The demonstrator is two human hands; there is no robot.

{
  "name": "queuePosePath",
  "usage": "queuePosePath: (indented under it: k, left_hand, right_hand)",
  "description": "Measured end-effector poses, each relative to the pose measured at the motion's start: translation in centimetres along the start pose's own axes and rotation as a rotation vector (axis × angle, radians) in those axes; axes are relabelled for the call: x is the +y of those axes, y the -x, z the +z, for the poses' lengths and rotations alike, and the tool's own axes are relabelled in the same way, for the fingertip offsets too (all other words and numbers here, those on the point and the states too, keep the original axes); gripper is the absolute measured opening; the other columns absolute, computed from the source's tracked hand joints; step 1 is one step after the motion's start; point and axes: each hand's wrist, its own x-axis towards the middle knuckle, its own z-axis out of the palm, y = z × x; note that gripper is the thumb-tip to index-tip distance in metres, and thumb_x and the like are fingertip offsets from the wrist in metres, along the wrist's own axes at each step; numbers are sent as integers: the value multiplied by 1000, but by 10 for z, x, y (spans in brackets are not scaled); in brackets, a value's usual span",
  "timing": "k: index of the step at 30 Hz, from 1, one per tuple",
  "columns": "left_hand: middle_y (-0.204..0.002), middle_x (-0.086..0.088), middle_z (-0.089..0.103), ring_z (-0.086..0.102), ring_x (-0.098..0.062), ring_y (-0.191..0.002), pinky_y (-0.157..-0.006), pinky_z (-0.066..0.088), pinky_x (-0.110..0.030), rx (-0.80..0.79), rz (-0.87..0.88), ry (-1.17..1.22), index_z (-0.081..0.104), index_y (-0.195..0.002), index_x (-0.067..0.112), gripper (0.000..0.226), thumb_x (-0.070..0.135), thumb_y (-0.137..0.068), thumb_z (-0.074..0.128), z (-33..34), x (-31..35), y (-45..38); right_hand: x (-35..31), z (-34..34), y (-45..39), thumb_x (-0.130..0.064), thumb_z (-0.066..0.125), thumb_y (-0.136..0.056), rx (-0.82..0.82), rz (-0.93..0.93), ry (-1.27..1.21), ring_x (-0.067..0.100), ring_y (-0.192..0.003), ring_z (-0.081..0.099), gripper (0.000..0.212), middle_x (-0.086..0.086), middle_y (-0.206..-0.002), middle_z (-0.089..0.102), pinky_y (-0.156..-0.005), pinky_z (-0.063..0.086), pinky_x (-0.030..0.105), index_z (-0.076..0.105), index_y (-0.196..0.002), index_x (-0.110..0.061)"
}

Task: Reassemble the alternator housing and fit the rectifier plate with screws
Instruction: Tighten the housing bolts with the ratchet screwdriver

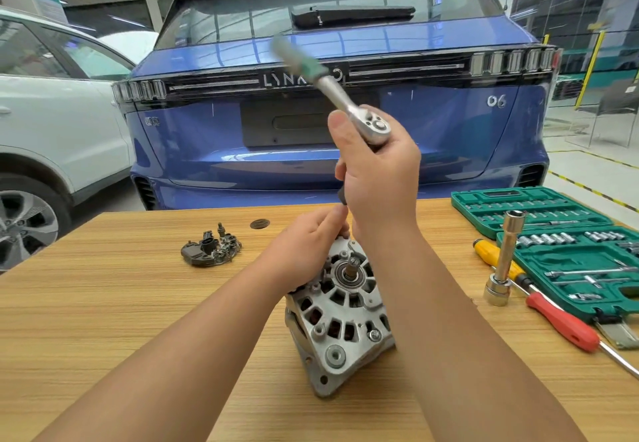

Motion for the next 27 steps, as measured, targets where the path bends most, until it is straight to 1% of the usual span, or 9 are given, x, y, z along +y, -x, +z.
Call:
queuePosePath:
  k: [2,4,5,13,16,19,22,25,27]
  left_hand:
    - [-75,27,66,57,7,-68,-73,45,-34,5,1,4,68,-101,21,56,57,-107,26,0,1,0]
    - [-96,12,71,63,-6,-94,-94,47,-38,3,2,34,68,-96,19,56,55,-108,26,-1,1,-1]
    - [-99,7,71,63,-11,-98,-97,46,-39,7,4,39,67,-93,19,55,54,-108,27,-1,1,-2]
    - [-92,14,66,57,11,-82,-75,39,-25,27,14,-1,66,-89,26,51,56,-106,29,1,-3,-4]
    - [-92,13,66,57,11,-82,-78,40,-28,39,12,7,66,-90,24,52,55,-107,28,1,-3,-3]
    - [-98,9,71,63,-5,-95,-90,45,-34,21,1,44,68,-96,17,55,52,-108,27,1,-1,-3]
    - [-72,26,66,58,14,-69,-70,42,-25,23,-15,52,69,-108,19,56,53,-108,25,1,0,-1]
    - [-53,31,57,51,17,-50,-62,35,-24,24,-42,66,68,-118,20,58,55,-108,23,1,0,0]
    - [-57,31,59,52,16,-53,-65,36,-29,28,-39,72,69,-108,21,57,55,-107,23,1,0,0]
  right_hand:
    - [-2,-1,-1,-25,69,-89,-64,45,-44,10,-56,47,17,-7,-63,51,-54,43,22,63,-99,-12]
    - [-3,-7,-3,-12,64,-94,-177,91,-150,9,-62,49,15,-7,-69,53,-62,45,22,59,-105,-3]
    - [-3,-10,-3,-7,61,-96,-195,108,-191,8,-63,50,13,-9,-70,54,-64,45,22,59,-108,-3]
    - [-11,-24,-9,-3,68,-75,-322,294,-438,12,-74,54,26,-8,-77,62,-71,37,26,59,-93,-19]
    - [-7,-20,-6,5,66,-78,-267,228,-458,14,-78,56,37,-6,-84,67,-70,40,25,55,-96,-25]
    - [-2,-13,1,0,59,-94,-231,-54,-163,12,-76,60,33,-4,-91,69,-71,48,26,58,-111,-28]
    - [3,-14,2,3,49,-102,-324,-171,-43,15,-71,54,41,2,-91,62,-71,50,29,50,-130,-27]
    - [1,-23,-4,-1,35,-105,-472,16,-243,24,-73,51,46,10,-90,61,-74,47,32,48,-137,-32]
    - [0,-28,-8,-16,35,-101,-521,140,-381,27,-74,52,41,12,-89,62,-76,46,35,52,-134,-32]
